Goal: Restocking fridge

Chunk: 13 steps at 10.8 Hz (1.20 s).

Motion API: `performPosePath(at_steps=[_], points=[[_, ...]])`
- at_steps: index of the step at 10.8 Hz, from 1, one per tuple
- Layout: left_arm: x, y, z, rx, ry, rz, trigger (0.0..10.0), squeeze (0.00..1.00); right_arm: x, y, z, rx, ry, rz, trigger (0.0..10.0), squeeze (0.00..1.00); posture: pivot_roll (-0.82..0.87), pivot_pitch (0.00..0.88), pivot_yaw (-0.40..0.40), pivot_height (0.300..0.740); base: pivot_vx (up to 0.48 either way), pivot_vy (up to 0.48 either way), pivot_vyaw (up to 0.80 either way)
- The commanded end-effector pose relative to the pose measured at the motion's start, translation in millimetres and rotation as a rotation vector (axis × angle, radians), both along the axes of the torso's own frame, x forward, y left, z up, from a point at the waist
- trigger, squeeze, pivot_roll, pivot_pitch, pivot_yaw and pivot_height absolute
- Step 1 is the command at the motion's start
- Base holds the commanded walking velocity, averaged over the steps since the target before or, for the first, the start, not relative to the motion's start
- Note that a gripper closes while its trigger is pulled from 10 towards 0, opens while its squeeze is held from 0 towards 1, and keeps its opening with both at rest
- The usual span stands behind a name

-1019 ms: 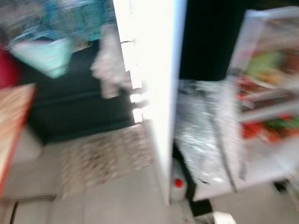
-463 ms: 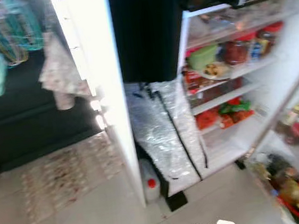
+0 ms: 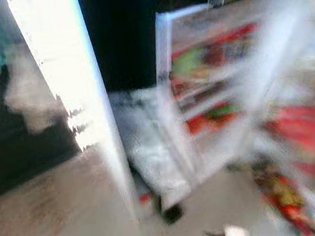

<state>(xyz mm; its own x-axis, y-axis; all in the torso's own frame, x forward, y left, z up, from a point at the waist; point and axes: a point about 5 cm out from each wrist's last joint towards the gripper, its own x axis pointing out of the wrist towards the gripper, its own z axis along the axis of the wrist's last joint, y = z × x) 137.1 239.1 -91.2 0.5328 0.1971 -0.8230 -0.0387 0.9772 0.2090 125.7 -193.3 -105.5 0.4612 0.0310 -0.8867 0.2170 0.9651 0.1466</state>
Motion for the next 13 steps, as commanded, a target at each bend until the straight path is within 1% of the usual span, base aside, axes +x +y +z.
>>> performPosePath(at_steps=[1, 6, 11, 13], points=[[3.3, -6.0, -0.4, -0.017, -0.007, -0.006, 10.0, 0.00, -0.6, -6.0, 0.6, -0.015, 0.007, 0.004, 10.0, 0.00, 0.09, 0.000, 0.015, 0.740, 0.000, 0.000, -0.77], [3.1, -10.7, -1.7, -0.021, 0.001, -0.015, 10.0, 0.00, 0.7, -7.9, 1.2, -0.018, 0.004, -0.004, 10.0, 0.00, 0.08, 0.000, 0.010, 0.740, 0.000, 0.000, -0.77], [2.1, -10.3, -2.0, -0.023, 0.006, -0.013, 10.0, 0.00, 0.6, -7.3, 1.1, -0.016, 0.005, 0.005, 10.0, 0.00, 0.08, 0.000, 0.012, 0.740, 0.000, 0.000, -0.76], [2.0, -9.1, -1.9, -0.019, 0.008, -0.013, 10.0, 0.00, 1.6, -6.9, 1.4, -0.024, -0.003, 0.009, 10.0, 0.00, 0.08, 0.000, 0.015, 0.740, 0.000, 0.000, 0.00]])
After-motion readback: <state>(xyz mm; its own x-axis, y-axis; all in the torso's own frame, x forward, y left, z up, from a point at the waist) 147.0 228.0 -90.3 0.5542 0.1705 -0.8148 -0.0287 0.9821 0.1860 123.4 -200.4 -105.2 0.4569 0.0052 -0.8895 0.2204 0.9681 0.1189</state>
